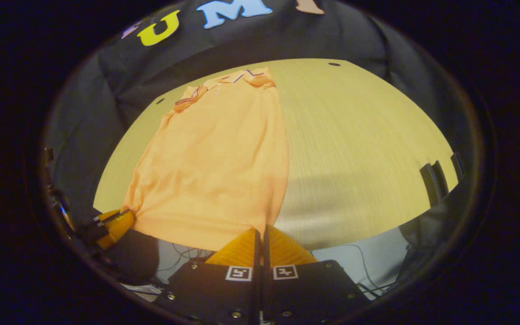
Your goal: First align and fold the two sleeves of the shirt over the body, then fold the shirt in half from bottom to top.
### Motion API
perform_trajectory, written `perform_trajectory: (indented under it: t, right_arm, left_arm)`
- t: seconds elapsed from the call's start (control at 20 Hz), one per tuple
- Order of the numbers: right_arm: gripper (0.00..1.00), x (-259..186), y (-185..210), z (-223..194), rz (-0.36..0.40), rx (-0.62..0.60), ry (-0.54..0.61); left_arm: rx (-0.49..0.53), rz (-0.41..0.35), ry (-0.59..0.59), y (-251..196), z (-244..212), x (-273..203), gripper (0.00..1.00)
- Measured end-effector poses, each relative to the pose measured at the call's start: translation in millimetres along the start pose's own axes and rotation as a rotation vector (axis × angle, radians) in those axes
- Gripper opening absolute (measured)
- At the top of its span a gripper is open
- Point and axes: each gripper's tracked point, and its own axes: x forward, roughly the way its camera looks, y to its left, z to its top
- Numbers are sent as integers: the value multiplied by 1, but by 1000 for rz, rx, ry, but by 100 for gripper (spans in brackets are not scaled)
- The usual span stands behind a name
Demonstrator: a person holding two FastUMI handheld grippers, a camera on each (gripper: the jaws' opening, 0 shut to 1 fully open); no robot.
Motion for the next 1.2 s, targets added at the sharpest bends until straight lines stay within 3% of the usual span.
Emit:
perform_trajectory:
  t: [0.3, 0.5, 0.65, 0.9, 1.2]
  right_arm:
    - [2, -18, 3, 17, 106, 56, -58]
    - [3, -34, 8, 53, 165, 25, -126]
    - [3, -47, 13, 84, 201, -18, -176]
    - [3, -57, 23, 150, 216, -51, -265]
    - [3, -42, 27, 230, 166, -19, -340]
  left_arm:
    - [-116, -5, 34, -11, 17, -10, 8]
    - [-211, 1, -32, -16, 59, -23, 8]
    - [-212, 30, -99, -12, 96, -27, 8]
    - [-205, 28, -174, -3, 156, -19, 7]
    - [-214, -26, -249, 26, 241, 14, 8]
